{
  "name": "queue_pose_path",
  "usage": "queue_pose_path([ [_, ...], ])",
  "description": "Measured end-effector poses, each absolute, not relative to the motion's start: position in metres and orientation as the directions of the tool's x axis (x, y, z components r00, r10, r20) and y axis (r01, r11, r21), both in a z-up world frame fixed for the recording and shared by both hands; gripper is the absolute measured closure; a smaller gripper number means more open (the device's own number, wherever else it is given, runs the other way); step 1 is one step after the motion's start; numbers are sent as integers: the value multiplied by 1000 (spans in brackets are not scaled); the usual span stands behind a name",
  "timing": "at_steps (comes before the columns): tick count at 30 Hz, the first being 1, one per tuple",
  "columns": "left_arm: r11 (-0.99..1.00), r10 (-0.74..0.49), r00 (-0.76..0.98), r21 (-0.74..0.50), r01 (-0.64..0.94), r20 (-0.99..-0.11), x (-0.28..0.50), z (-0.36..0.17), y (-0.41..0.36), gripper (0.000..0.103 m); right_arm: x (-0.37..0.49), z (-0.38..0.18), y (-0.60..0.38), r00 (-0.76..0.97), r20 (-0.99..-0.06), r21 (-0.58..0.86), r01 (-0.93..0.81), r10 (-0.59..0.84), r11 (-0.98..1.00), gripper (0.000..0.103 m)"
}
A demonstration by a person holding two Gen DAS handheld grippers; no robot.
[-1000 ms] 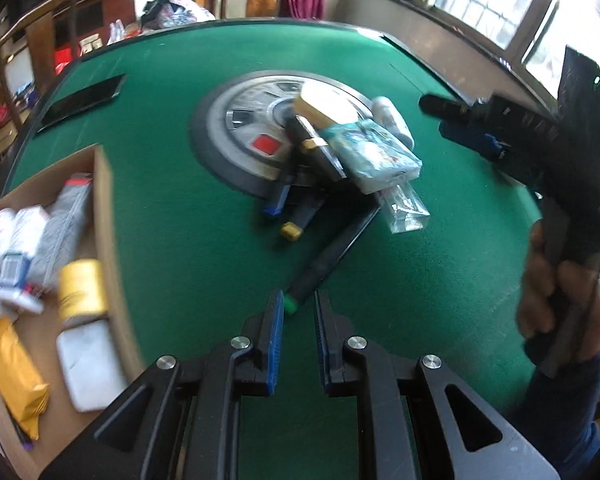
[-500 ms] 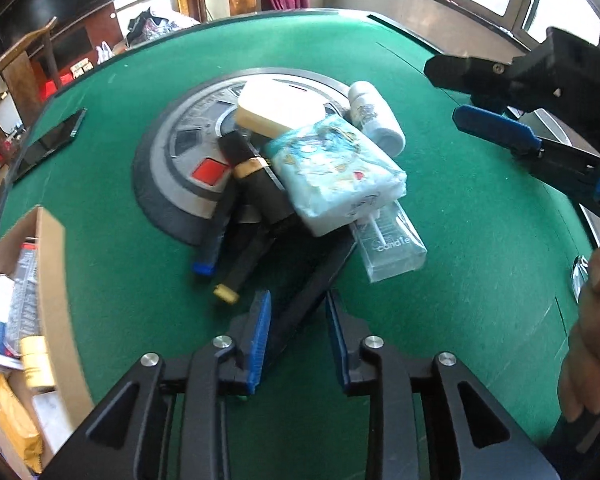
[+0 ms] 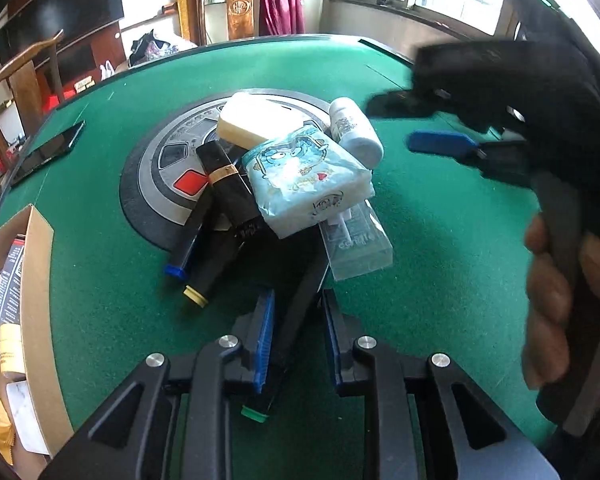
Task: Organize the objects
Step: 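Move both tools back to the table and grasp the white pill bottle with the right tool, then grasp the green-capped marker with the left tool while the right tool lifts the pill bottle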
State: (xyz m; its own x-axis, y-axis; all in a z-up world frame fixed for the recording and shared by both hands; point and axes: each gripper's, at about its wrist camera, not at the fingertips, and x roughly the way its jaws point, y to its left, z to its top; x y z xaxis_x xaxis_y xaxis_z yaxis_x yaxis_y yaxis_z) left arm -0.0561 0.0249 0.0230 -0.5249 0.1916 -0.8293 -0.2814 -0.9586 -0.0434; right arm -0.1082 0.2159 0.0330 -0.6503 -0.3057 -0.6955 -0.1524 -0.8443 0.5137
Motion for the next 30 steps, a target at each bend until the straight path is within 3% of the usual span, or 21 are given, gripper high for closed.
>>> queue_pose_path([
  [10, -959, 169, -554, -5, -285, -815, -48, 25, 34, 79, -154, 19, 189, -574, -786, 385, -165, -229, -908, 57],
  [12, -959, 170, -555, -8, -283, -814, -47, 25, 38, 79, -153, 19, 185, -579, -793, 331, -149, -189, -932, 62],
  [13, -960, 171, -556, -10, -281, -814, -47, 24, 39, 79, -152, 19, 185, -581, -794, 313, -140, -178, -939, 70],
  [18, -960, 160, -567, 5, -279, -808, -33, 26, 46, 78, -144, 19, 201, -582, -786, 352, -143, -209, -925, 70],
  [30, -946, 278, -581, -113, -303, -765, -24, 43, 38, 89, -114, 40, 212, -662, -710, 429, -140, -238, -892, 69],
])
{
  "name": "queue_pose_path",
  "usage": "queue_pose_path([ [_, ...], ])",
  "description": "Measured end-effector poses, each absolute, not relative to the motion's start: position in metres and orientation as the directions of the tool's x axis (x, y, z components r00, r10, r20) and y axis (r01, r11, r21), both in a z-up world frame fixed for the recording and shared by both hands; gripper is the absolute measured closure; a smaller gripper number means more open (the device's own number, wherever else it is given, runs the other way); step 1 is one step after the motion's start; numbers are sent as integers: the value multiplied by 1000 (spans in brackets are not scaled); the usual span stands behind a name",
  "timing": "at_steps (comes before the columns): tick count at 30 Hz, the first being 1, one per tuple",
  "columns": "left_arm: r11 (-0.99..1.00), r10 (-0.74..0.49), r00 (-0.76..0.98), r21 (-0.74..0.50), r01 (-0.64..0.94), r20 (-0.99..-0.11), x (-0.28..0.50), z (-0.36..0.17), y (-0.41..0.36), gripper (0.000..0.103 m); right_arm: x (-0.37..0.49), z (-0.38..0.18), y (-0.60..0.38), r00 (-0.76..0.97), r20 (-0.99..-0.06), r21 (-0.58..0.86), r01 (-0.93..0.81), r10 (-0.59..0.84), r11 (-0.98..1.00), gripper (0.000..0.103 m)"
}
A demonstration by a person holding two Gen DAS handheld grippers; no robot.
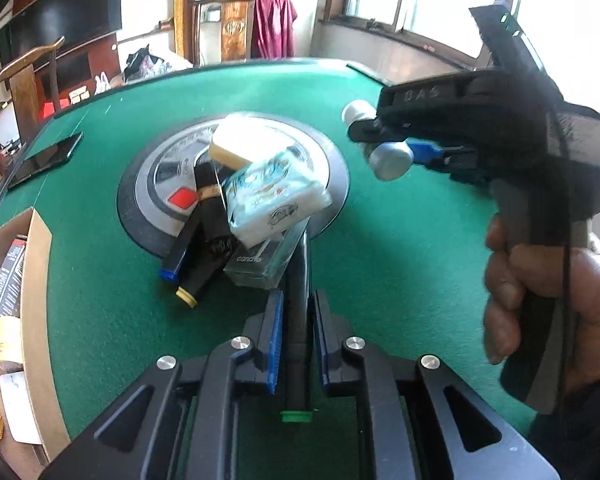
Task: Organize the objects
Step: 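Grasp the green-capped marker with the left tool while the right tool lifts the pill bottle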
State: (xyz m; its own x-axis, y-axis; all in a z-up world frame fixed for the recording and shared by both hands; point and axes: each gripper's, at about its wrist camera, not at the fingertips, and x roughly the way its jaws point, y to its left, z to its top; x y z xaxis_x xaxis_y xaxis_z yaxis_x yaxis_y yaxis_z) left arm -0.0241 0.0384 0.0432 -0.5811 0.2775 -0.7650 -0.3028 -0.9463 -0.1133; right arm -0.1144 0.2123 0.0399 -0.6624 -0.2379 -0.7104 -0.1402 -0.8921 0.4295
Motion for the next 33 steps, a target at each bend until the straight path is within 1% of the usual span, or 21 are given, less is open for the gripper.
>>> queue_pose_path([
  [4, -944, 293, -603, -122, -307, -742, -23, 51, 34, 89, -108, 48, 211, -682, -688, 442, -125, -246, -889, 69],
  [7, -944, 288, -582, -121, -308, -760, -27, 46, 34, 89, -107, 53, 207, -688, -682, 437, -111, -248, -893, 69],
  [13, -939, 267, -542, -87, -334, -797, -33, 35, 42, 89, -108, 51, 196, -666, -698, 427, -90, -264, -900, 69],
  [21, -947, 243, -527, -81, -311, -815, -50, 26, 49, 88, -109, 47, 199, -656, -706, 431, -100, -266, -897, 69],
  [24, -949, 222, -552, -48, -313, -804, -56, 23, 53, 89, -110, 48, 198, -657, -704, 432, -96, -269, -897, 69],
  [29, -949, 236, -549, -70, -306, -802, -49, 23, 45, 90, -111, 47, 197, -655, -703, 434, -89, -276, -896, 69],
  [33, -944, 268, -578, -91, -317, -771, -38, 33, 38, 90, -109, 49, 200, -666, -696, 434, -94, -267, -896, 69],
])
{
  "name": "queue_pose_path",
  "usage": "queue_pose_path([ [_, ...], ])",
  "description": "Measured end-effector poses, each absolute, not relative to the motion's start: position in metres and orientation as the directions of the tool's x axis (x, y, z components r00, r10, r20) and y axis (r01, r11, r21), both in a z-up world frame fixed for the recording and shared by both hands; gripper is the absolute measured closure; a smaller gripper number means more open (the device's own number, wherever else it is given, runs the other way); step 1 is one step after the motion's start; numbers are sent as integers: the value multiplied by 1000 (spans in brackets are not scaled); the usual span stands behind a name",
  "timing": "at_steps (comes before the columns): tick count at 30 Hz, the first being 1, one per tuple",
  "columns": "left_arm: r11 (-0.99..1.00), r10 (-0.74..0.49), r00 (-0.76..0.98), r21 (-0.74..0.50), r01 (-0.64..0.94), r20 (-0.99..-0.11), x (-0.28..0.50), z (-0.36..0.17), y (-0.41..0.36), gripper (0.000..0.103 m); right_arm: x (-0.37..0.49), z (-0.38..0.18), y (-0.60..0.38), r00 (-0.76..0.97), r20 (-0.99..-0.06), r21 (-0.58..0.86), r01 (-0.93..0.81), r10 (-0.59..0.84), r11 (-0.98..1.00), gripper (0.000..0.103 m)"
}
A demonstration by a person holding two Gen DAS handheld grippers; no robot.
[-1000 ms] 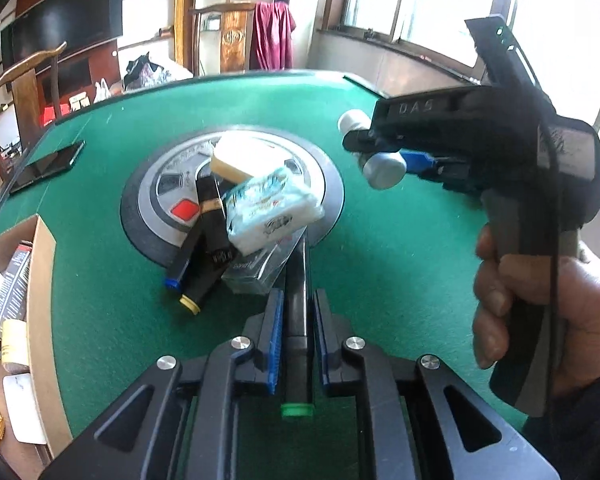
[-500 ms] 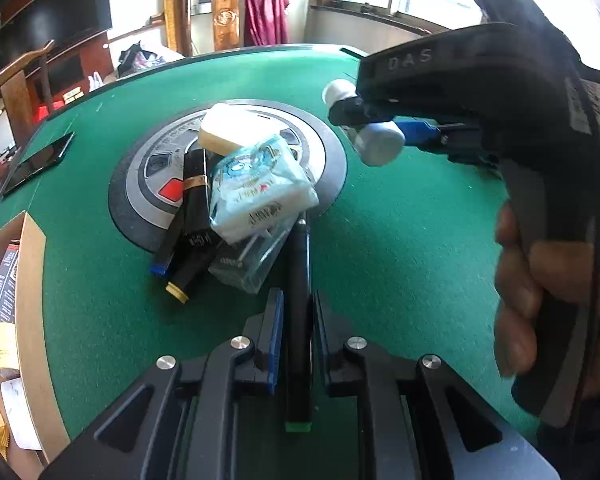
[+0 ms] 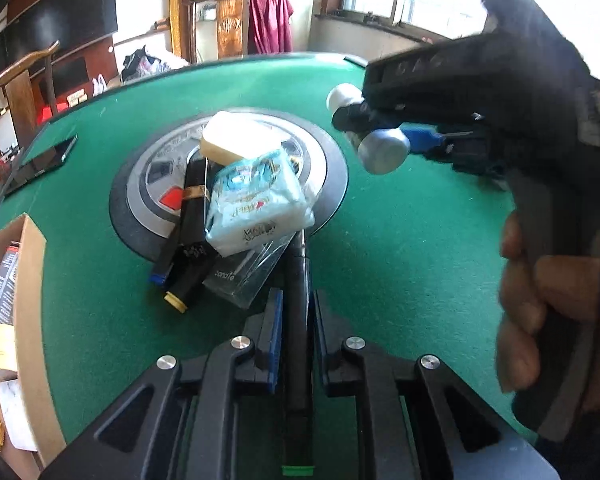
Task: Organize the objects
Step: 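Grasp the green-capped marker with the left tool while the right tool lifts the pill bottle, then carry the green-capped marker over the box with the left tool while the right tool carries the bottle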
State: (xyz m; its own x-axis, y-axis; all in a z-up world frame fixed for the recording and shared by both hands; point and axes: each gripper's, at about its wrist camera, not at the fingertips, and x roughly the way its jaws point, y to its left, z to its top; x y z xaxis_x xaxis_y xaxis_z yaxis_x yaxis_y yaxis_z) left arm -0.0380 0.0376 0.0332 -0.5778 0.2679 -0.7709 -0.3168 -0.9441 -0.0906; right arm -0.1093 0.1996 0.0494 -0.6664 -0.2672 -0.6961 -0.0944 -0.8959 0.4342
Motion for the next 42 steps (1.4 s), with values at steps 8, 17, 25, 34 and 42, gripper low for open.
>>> queue_pose_path([
  [8, -943, 291, -641, -101, -316, -710, -33, 53, 33, 90, -105, 53, 196, -674, -687, 438, -85, -272, -895, 69],
  [17, -953, 265, -702, -67, -297, -661, -27, 67, 26, 90, -101, 57, 193, -680, -677, 444, -71, -283, -893, 69],
  [25, -966, 223, -752, -36, -257, -620, -24, 73, 19, 90, -99, 58, 192, -682, -672, 446, -62, -288, -893, 69],
  [34, -972, 198, -769, -22, -233, -607, -27, 74, 13, 90, -96, 61, 185, -684, -667, 444, -47, -295, -895, 69],
  [42, -976, 194, -791, -31, -217, -581, -22, 82, 5, 90, -91, 65, 178, -689, -657, 444, -25, -307, -896, 69],
])
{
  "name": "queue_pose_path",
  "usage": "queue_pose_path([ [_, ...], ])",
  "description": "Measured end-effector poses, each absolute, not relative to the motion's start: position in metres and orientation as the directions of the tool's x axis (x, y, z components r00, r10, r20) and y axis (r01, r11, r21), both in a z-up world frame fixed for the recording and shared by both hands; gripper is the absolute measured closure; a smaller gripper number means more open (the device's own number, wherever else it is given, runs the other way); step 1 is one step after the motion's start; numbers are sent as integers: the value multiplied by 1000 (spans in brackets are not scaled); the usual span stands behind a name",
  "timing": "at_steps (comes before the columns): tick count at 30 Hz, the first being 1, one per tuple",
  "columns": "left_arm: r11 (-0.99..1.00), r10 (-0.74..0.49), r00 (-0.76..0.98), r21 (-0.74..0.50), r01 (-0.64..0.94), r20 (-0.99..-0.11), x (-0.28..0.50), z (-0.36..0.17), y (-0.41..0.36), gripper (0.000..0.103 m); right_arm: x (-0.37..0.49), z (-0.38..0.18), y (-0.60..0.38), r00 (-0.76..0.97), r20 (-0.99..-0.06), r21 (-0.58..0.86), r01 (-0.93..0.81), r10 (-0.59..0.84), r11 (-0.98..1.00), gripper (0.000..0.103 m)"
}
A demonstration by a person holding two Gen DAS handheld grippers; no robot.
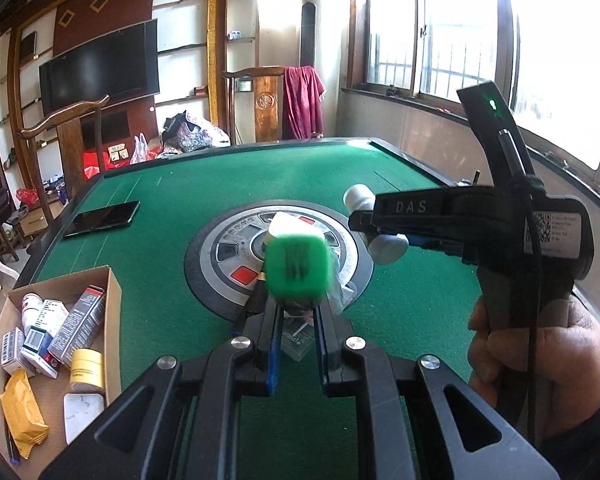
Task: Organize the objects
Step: 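Carry the green-capped marker over the box with the left tool while the right tool carries the bottle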
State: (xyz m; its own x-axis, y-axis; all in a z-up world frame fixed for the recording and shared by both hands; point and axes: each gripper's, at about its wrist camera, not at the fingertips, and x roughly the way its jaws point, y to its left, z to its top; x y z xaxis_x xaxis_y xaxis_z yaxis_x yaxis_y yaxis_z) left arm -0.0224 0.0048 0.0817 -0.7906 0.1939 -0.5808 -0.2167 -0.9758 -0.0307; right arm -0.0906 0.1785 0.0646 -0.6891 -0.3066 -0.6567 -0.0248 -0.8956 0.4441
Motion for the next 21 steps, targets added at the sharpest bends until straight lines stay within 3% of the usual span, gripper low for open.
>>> queue_pose_path([
  [21, -980, 187, -831, -153, -124, -524, 10, 98, -64, 89, -45, 67, 135, -678, -619, 463, 93, -396, -881, 69],
])
